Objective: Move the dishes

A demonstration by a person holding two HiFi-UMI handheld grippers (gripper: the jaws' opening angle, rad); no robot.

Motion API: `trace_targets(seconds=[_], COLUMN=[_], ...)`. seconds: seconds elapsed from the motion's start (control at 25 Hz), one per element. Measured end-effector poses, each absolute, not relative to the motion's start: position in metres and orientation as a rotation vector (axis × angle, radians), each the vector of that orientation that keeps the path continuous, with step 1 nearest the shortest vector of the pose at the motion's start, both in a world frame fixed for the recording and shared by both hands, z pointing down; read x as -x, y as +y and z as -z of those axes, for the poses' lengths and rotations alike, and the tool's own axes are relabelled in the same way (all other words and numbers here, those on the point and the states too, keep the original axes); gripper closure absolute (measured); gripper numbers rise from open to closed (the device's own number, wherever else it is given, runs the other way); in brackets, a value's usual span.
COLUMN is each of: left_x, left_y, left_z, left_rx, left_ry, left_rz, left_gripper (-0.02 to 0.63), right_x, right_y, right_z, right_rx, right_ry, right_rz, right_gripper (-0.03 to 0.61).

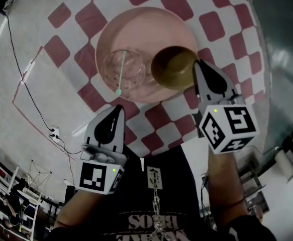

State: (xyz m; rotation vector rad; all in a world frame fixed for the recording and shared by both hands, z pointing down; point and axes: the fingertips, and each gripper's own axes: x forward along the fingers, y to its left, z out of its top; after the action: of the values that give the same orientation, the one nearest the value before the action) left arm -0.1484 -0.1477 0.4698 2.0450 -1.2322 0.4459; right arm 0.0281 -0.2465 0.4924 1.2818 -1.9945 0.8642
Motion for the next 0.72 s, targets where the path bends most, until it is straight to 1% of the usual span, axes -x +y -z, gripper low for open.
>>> trace_targets(seconds=[0.12,0.28,0.48,0.72], left_x=[0.145,0.138,0.129,0.106], left_y=[-0.150,-0.153,-0.158,-0.160], left_z=[-0.473,-0.474,-0.474,-0.478], left_rx=[-2.053,-2.065,-2.105,-2.108], left_ry=[-1.220,-1.198,-1.193,-1.149], left_rz=[-0.454,-0.466,-0.490,-0.543], left_gripper=[0.588,0.588,0.588,0.588], right_x=[-0.053,-0.104,-0.150,-0.188], right_y=[-0.262,-0.278,-0.282,-0.267], right_z=[-0.474,-0.459,-0.464,-0.477], right_rx=[-1.359,-1.497,-1.592,-1.640], right_ry=[-1.995,-1.944,-1.909,-1.825], right_rz=[-0.871,-0.869,-0.984,-1.004], right_gripper=[0.534,0.534,0.534,0.534])
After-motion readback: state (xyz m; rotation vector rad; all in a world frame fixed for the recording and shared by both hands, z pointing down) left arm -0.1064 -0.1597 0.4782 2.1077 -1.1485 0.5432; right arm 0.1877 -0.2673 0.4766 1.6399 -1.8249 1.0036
